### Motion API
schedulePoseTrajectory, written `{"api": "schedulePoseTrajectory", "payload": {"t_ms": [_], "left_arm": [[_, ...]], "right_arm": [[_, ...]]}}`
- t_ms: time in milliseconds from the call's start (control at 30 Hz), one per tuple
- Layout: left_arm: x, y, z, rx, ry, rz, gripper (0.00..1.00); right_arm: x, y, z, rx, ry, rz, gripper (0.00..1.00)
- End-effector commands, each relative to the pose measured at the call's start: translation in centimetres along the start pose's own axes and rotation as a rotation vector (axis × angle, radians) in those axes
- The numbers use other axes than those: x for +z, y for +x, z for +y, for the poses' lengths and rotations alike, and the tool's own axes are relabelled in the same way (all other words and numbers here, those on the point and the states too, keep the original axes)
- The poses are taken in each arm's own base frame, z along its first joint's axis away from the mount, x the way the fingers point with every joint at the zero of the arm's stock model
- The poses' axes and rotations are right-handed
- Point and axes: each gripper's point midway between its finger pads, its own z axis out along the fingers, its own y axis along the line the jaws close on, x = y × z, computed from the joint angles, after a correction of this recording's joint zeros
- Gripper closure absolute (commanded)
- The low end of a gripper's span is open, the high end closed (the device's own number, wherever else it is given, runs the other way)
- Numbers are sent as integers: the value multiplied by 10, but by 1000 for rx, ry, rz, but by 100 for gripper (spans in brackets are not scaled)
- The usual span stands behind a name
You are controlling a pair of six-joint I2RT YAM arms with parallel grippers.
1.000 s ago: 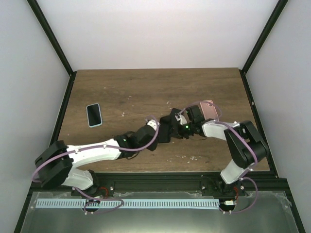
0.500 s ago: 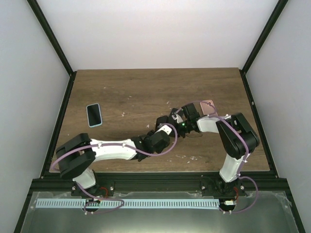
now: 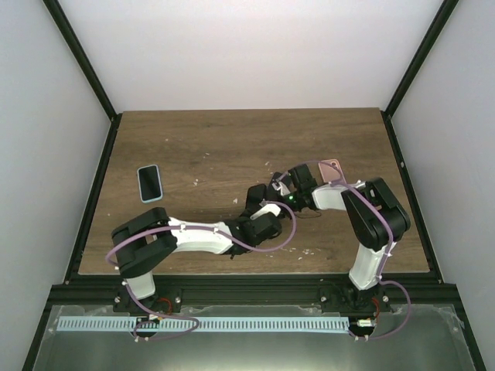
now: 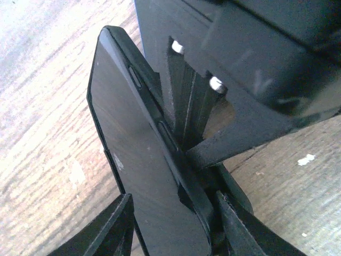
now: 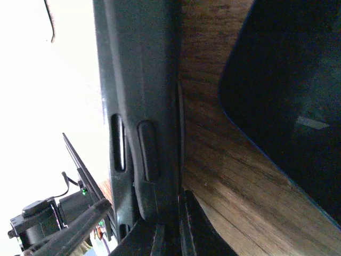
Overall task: Take the phone out of the phone case
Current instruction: Remove the phone case from the phone.
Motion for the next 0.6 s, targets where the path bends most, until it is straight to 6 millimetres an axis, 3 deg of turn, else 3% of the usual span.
{"api": "schedulePoseTrajectory", "payload": {"t_ms": [0, 133, 267, 567], "left_arm": [[10, 7, 30, 58, -183, 14, 64], [3, 2, 36, 42, -187, -22, 85], [-13, -8, 47, -22, -185, -92, 100], [-57, -22, 74, -234, -157, -179, 100]], "right_arm": [[1, -2, 16, -34, -38, 24, 99], [-1, -5, 18, -50, -30, 17, 99], [-2, -10, 18, -76, -10, -1, 99], [-22, -49, 7, -199, 220, -152, 99]]}}
